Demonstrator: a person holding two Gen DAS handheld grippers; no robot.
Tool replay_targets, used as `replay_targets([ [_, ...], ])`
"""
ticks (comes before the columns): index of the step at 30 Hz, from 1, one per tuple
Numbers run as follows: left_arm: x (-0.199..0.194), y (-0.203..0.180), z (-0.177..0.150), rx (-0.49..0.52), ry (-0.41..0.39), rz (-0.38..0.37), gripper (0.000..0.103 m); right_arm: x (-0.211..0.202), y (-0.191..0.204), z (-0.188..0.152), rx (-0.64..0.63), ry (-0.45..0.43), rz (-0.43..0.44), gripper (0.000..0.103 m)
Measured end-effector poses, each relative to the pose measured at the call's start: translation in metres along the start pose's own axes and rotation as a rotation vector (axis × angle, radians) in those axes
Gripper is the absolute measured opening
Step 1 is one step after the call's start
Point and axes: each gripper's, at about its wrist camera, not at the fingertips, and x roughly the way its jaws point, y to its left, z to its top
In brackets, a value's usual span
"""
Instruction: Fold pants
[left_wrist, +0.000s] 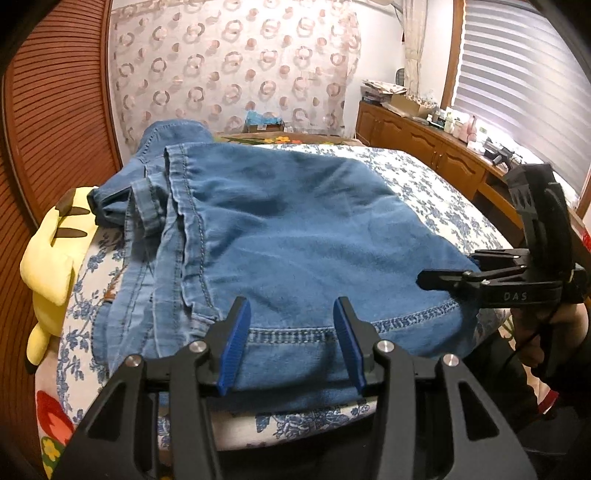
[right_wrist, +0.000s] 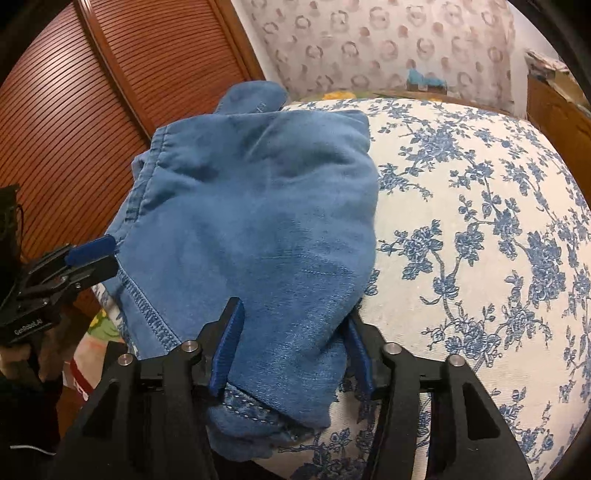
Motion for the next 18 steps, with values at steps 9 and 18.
replay_targets([
  [9,0.012,0.002,-0.01,-0.013,0.026,-0.005,0.045,-0.012,0.004,0.006,-0.007,-0.044,0.046,0.016],
  [18,0.018,0.006,-0.018,-0.033,0.026,-0.026,0.045,-0.038,0.032,0.023,-0.064,-0.119,0.079,0.011],
])
